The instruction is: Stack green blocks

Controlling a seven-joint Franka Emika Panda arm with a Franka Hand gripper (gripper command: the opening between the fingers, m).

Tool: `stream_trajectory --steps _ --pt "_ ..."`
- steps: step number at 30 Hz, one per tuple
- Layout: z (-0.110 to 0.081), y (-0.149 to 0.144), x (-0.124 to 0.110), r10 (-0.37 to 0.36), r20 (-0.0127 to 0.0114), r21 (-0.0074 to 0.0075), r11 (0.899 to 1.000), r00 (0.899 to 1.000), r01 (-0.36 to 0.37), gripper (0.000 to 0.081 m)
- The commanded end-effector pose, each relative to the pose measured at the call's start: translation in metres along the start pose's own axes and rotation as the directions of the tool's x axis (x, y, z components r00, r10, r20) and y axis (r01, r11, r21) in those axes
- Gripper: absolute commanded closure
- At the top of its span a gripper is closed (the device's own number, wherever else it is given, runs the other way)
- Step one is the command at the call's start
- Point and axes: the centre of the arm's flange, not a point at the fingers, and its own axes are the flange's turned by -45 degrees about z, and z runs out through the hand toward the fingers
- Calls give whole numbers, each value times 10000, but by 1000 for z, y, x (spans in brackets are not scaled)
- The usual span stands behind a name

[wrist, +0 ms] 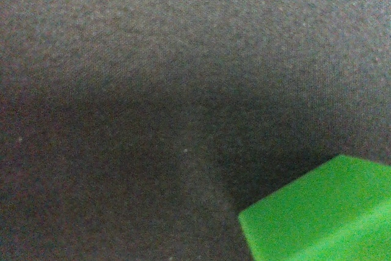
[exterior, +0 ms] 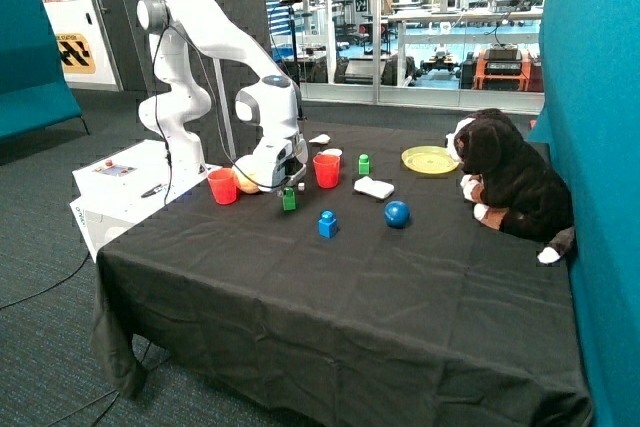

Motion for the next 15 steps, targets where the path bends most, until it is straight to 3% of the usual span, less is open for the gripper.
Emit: stream_trajectory --steps 1,4,15 --pt "1 3 3 57 57 39 10000 10000 -57 714" --pt "1 3 2 81 57 39 10000 10000 -81 796" --pt "0 4 -1 129 57 39 9999 9999 -130 808"
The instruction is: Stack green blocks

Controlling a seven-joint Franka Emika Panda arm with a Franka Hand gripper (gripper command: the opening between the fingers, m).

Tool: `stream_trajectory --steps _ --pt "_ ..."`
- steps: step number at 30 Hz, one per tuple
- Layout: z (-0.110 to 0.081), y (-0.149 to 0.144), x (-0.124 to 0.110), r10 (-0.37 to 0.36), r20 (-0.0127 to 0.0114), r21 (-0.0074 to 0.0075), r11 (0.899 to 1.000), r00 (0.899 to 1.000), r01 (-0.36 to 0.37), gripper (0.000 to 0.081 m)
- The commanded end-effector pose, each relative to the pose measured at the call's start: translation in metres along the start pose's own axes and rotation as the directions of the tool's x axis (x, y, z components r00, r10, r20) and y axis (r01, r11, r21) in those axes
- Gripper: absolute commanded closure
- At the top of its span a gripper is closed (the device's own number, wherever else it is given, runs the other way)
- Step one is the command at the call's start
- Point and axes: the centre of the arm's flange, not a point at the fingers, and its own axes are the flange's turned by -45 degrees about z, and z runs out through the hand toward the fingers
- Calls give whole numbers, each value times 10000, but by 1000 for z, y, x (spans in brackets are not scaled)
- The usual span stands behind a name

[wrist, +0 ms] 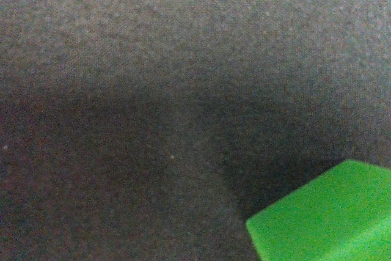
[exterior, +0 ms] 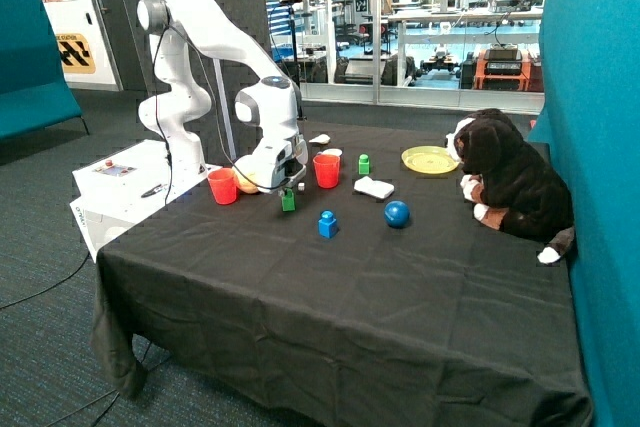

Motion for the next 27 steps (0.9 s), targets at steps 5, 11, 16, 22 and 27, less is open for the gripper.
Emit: stream_trajectory --steps 5,11,16,22,27 --pt "0 -1 -4 29 67 20 10000 10000 -30 808" --pt "-5 -8 -5 -149 66 21 9999 9999 148 808" --pt "-26 -15 -3 -382 66 22 9993 9992 382 808" --pt "-49 -24 2 -610 65 24 9981 9981 610 808" --pt "-60 -30 4 -671 65 24 9977 9977 671 808"
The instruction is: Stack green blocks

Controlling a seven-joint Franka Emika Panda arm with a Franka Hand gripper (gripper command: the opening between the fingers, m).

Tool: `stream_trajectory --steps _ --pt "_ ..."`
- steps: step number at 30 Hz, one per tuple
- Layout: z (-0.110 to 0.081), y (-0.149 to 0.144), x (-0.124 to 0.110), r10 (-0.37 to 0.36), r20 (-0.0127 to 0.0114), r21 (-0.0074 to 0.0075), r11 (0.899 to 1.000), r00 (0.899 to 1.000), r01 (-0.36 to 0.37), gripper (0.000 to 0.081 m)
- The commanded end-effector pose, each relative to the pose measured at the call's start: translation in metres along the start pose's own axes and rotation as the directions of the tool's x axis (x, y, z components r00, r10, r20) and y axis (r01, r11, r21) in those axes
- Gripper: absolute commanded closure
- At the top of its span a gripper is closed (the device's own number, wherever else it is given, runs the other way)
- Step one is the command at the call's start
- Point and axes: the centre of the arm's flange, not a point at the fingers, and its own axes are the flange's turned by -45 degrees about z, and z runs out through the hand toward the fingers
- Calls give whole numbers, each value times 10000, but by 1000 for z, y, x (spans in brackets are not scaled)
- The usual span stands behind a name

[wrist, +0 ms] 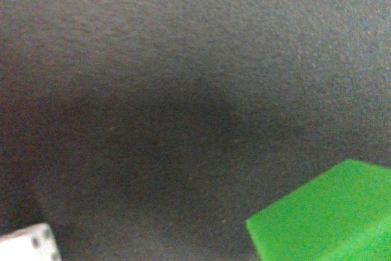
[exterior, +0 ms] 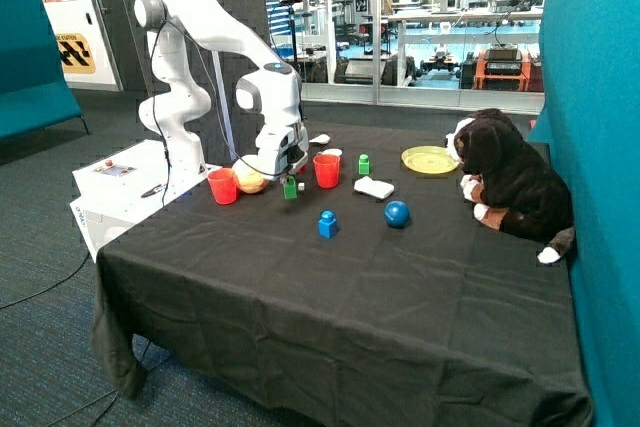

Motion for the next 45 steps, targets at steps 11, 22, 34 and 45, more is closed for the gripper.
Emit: stream_trajectory --steps 11,22,34,45 --pt "-55 -44 16 -764 39 -56 9971 9971 764 808" --pt "-76 -89 24 -1564 43 -53 9877 9877 1564 808" --pt "-83 -141 6 -2557 49 -48 9667 9667 2557 808" --pt "-76 -168 -21 -2927 50 -46 9562 9562 2927 808"
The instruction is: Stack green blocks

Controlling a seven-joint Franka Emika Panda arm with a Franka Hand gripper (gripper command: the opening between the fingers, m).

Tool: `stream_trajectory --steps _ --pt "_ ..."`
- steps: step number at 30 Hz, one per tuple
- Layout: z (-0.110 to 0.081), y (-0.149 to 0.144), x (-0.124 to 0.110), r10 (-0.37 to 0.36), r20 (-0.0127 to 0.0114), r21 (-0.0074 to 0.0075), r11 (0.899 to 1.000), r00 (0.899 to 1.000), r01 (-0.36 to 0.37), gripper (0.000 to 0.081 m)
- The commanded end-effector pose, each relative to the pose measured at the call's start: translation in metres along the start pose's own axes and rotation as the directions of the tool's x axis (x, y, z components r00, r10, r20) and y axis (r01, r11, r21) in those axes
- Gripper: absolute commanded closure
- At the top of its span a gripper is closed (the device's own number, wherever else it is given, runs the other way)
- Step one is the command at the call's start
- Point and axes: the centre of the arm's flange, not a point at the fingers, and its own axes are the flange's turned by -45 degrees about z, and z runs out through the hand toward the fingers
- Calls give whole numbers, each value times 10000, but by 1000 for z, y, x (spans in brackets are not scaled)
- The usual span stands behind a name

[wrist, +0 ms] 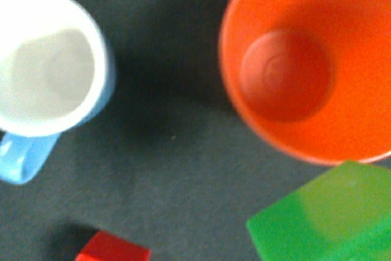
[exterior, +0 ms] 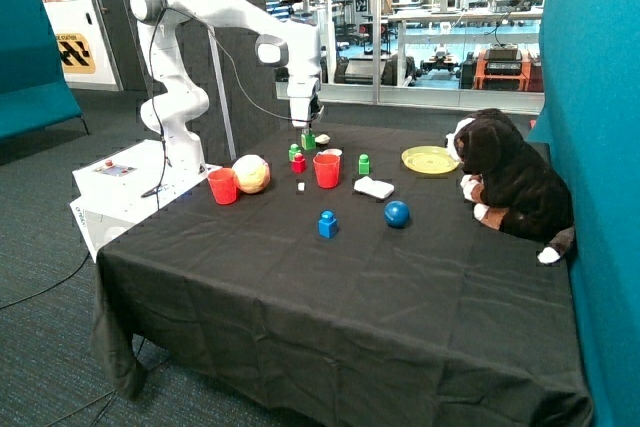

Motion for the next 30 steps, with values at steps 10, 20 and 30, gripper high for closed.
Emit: stream_trajectory --steps 10,20,30 --pt "9 -49 -25 -606 -148 -19 9982 9980 606 808" --pt "15 -69 -29 -1070 -147 -26 9943 9941 1070 808" --pt "17 -88 -34 -1427 -146 -31 9898 9897 1426 808"
